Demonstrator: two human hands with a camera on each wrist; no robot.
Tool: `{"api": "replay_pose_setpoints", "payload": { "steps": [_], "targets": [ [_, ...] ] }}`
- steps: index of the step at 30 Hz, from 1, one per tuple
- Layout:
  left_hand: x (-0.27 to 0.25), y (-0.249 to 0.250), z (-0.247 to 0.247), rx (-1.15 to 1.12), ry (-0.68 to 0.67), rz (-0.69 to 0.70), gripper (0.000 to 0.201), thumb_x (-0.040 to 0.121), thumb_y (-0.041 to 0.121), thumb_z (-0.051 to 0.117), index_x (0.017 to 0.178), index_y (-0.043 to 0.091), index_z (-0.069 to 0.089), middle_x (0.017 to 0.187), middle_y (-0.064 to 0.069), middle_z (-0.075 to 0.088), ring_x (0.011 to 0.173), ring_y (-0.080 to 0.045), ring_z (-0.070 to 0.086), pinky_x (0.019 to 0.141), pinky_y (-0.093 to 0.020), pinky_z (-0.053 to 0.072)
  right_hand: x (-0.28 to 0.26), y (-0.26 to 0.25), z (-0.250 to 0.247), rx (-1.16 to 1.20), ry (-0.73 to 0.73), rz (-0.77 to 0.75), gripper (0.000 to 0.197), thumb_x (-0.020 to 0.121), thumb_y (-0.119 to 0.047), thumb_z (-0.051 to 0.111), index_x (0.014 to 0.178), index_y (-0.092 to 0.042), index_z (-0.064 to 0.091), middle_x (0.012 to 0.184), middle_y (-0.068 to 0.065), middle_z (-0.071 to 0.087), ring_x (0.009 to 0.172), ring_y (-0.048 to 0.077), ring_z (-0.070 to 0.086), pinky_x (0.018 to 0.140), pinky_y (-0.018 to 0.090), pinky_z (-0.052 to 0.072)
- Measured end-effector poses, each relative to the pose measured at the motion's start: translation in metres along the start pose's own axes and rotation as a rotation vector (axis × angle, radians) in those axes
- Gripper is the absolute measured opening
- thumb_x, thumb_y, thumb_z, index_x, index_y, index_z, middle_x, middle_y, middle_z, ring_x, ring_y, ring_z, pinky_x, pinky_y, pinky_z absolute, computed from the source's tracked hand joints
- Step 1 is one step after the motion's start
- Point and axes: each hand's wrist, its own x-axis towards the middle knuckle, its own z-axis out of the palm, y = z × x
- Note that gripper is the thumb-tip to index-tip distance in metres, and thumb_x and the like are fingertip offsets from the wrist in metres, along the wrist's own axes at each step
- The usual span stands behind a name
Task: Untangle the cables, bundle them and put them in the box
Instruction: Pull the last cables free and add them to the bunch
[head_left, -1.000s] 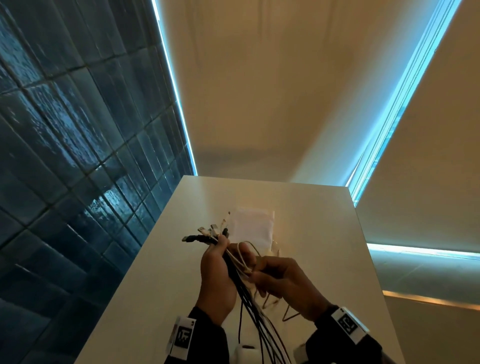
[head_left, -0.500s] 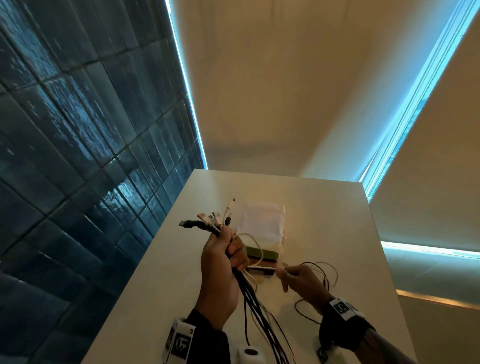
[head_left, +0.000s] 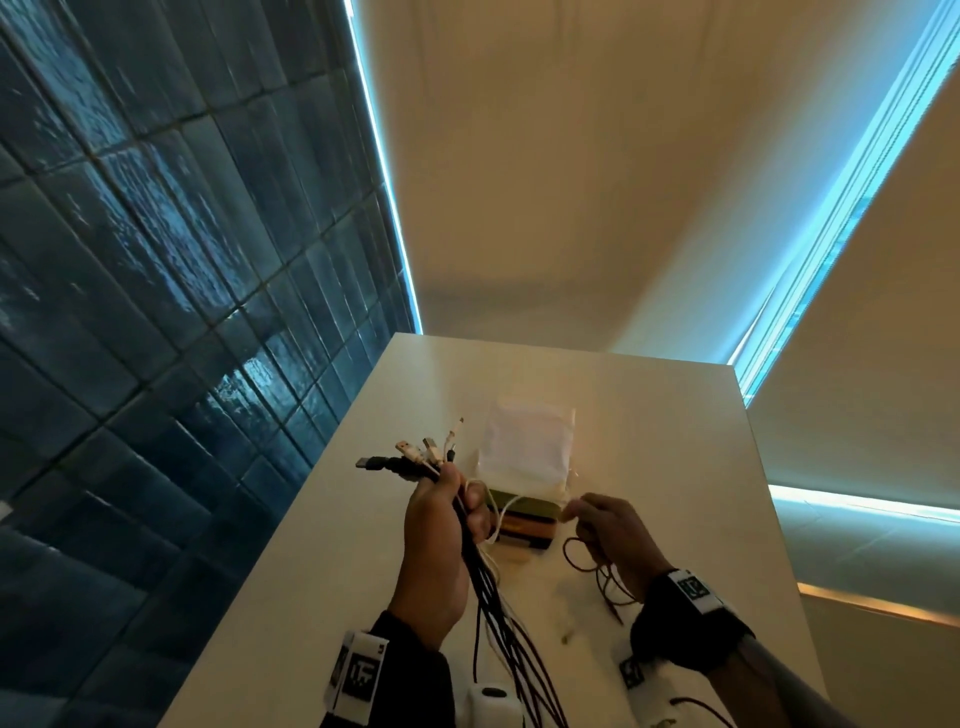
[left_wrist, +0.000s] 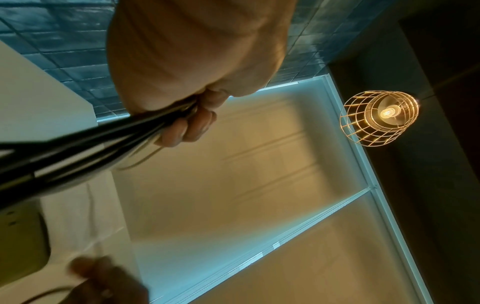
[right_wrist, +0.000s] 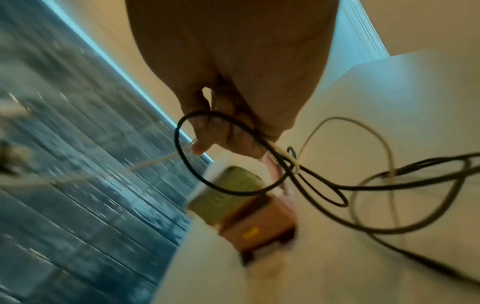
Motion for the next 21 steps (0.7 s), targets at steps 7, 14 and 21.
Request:
{"api": "replay_pose_setpoints", "payload": {
  "steps": [7, 14, 21],
  "targets": [
    [0.009, -0.016, 0.014, -0.008, 0.111, -0.086, 0.017, 0.103, 0.018, 0.041, 0.093, 0.007, 0.050, 0.057, -0.005, 0.062, 0.062, -0.019, 0.055, 0.062, -0.031, 0.042, -0.052, -0.064, 0.022, 0.165, -0.161, -0.271, 0.021, 0.094, -0.012, 0.056, 0.082, 0.002, 0.065, 0.061, 0.005, 0.051, 0.050, 0.009, 0.044, 0.049, 0.019, 0.036],
    [0.007, -0.016, 0.020, -0.011, 0.004, -0.128, 0.028, 0.103, 0.030, 0.038, 0.089, 0.008, 0.048, 0.060, -0.006, 0.052, 0.055, -0.020, 0.047, 0.051, -0.032, 0.037, -0.071, -0.064, 0.029, 0.067, -0.398, -0.340, 0.011, 0.090, -0.006, 0.063, 0.083, -0.001, 0.071, 0.067, -0.001, 0.062, 0.060, 0.009, 0.054, 0.059, 0.017, 0.045],
    [-0.005, -0.005, 0.020, -0.166, -0.101, 0.025, 0.033, 0.103, 0.022, 0.038, 0.070, 0.017, 0.035, 0.058, 0.004, 0.028, 0.046, -0.008, 0.024, 0.046, -0.024, 0.024, -0.042, -0.024, 0.023, 0.022, -0.264, -0.242, 0.030, 0.081, -0.031, 0.072, 0.067, -0.005, 0.071, 0.065, 0.009, 0.059, 0.063, 0.015, 0.047, 0.061, 0.021, 0.040]
  ]
}}
